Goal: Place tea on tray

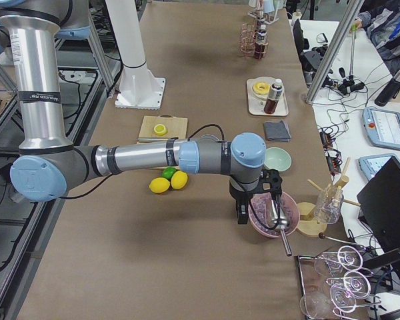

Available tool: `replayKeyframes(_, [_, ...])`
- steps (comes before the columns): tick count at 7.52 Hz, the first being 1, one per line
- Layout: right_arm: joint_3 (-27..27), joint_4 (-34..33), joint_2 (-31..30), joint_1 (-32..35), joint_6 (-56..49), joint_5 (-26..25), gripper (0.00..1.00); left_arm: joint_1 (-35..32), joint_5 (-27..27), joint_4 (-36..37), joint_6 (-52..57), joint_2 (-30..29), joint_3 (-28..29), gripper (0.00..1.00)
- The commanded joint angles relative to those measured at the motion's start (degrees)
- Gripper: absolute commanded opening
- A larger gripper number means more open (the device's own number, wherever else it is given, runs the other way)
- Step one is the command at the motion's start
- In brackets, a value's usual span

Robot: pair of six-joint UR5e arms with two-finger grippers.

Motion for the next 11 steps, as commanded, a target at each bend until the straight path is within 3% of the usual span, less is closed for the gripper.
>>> replayKeyframes(1, [0.4,0.0,-0.1,0.0,0.4,-0.6,1.0,0.2,-0.1,0.1,-0.7,0.0,-0.5,0.97])
replayKeyframes(11, [1.5,0.1,0.0,-0.2,0.4,0.2,1.0,0.9,-0.5,0.6,-3.2,0.7,-2.8,0.97])
